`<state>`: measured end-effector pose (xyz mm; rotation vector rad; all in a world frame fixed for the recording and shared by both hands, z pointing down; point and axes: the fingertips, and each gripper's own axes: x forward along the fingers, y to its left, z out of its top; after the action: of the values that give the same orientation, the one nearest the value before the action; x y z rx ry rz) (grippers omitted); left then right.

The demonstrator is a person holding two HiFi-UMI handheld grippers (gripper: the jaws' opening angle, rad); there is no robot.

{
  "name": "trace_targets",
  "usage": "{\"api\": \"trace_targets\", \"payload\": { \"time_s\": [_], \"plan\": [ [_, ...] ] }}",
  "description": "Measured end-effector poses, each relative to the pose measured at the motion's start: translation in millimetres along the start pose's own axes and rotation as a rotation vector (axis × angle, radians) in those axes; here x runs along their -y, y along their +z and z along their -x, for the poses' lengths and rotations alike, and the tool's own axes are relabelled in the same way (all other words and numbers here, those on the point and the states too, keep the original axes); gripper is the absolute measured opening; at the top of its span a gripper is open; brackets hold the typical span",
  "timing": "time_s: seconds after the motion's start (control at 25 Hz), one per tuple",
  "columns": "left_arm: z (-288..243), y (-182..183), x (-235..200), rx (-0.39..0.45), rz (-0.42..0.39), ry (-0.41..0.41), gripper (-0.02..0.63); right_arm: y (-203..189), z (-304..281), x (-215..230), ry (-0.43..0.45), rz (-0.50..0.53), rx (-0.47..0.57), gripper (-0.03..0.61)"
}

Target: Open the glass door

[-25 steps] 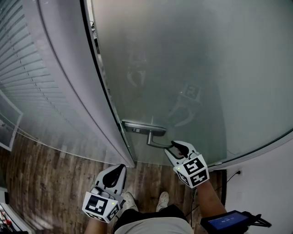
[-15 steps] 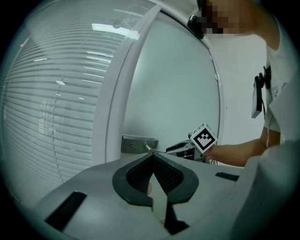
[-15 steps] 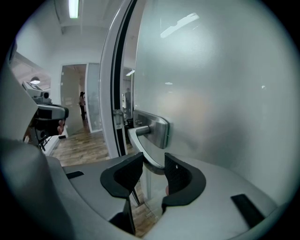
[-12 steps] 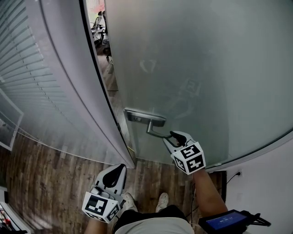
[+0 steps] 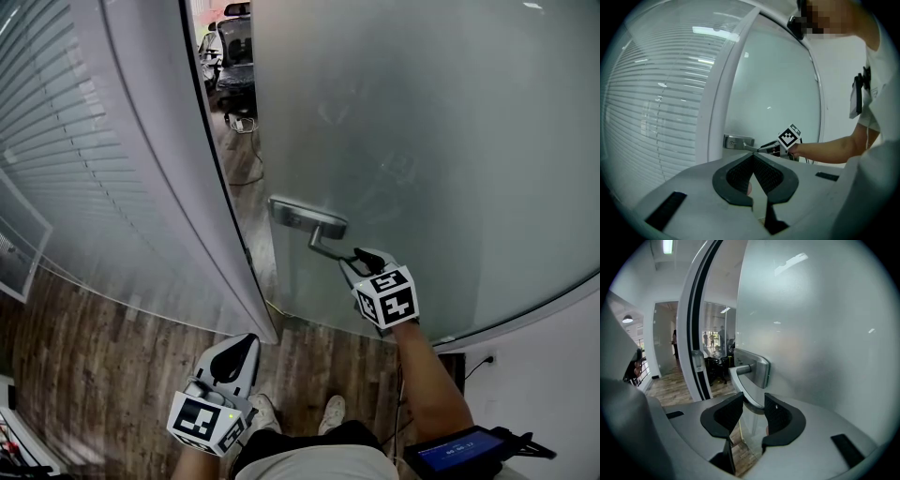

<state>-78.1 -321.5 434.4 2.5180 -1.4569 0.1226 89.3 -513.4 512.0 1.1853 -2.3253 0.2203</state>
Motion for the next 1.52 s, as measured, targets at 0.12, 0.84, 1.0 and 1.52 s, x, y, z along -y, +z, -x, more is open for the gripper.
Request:
{"api": "trace_targets", "payload": {
  "time_s": [0.12, 0.84, 1.0, 1.52],
  "plan": [
    [2.4, -0.4, -0.5, -0.001, 0.0, 0.007, -0.002, 3.4, -7.0, 9.0, -0.002, -0.008, -0.009, 0.146],
    [-10.7, -1.0, -0.2, 0.021, 0.0, 0.039, -0.002, 21.8, -31.9, 61.9, -0.059, 0.047, -0.028, 0.143],
    [-17.4, -11.0, 5.3, 0.025, -0.009, 0.043, -0.002, 13.4, -40.7, 75.8, -0.064, 0.047, -0.033, 0.141],
    [-12.2, 14.3, -11.1, 0.036, 0.005, 0.077, -0.002, 50.0, -64.6, 113.8, -0.11, 0.042, -0.065, 0.132]
  ]
}}
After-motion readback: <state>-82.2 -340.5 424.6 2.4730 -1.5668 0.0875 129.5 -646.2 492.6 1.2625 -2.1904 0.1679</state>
